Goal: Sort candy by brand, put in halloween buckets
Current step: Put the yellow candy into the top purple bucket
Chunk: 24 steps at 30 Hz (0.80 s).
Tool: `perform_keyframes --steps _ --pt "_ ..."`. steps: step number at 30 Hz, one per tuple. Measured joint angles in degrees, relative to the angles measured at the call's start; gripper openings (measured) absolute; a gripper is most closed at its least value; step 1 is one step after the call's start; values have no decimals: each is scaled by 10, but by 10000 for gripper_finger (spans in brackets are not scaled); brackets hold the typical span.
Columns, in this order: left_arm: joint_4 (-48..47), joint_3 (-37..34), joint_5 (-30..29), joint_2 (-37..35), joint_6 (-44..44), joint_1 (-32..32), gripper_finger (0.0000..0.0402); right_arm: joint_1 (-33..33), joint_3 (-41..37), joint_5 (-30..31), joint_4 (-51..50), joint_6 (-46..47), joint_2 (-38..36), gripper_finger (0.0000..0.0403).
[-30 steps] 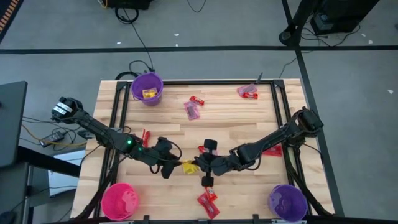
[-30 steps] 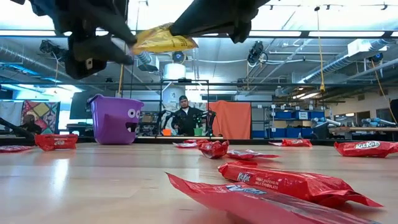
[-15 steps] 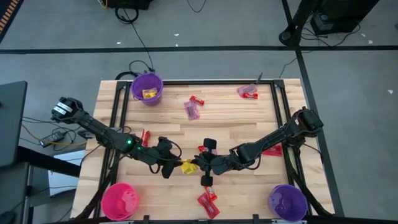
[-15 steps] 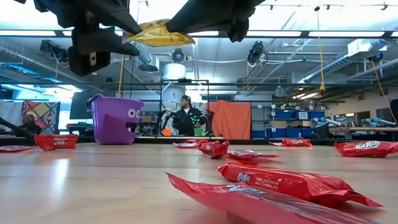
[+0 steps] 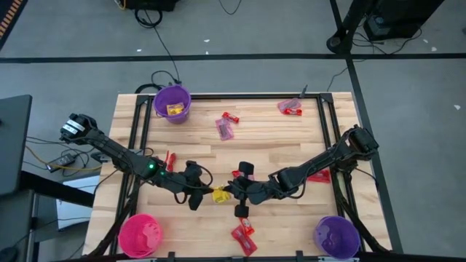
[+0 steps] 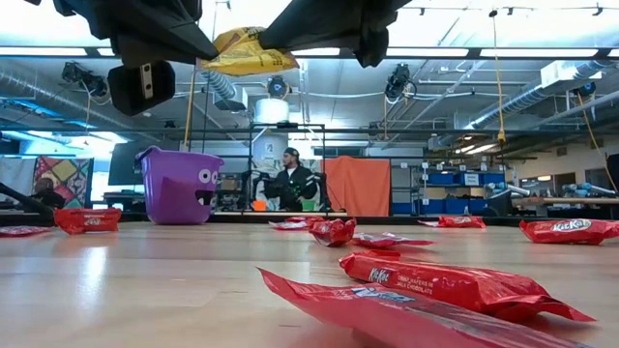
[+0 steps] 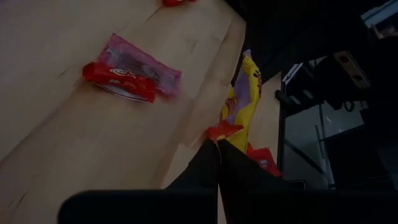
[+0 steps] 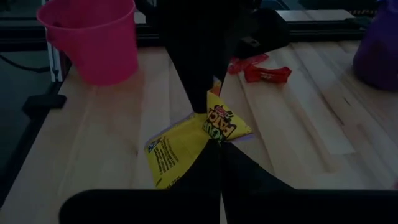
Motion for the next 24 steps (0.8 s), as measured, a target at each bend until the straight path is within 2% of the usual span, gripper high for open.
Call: perform_keyframes --steps 18,21,24 --pt "9 2 2 -1 3 0 1 8 0 27 -1 3 0 8" --pt "7 2 2 -11 3 0 1 8 0 44 -15 58 0 25" --pt "-1 3 -34 -26 0 0 0 7 0 74 -26 119 0 57"
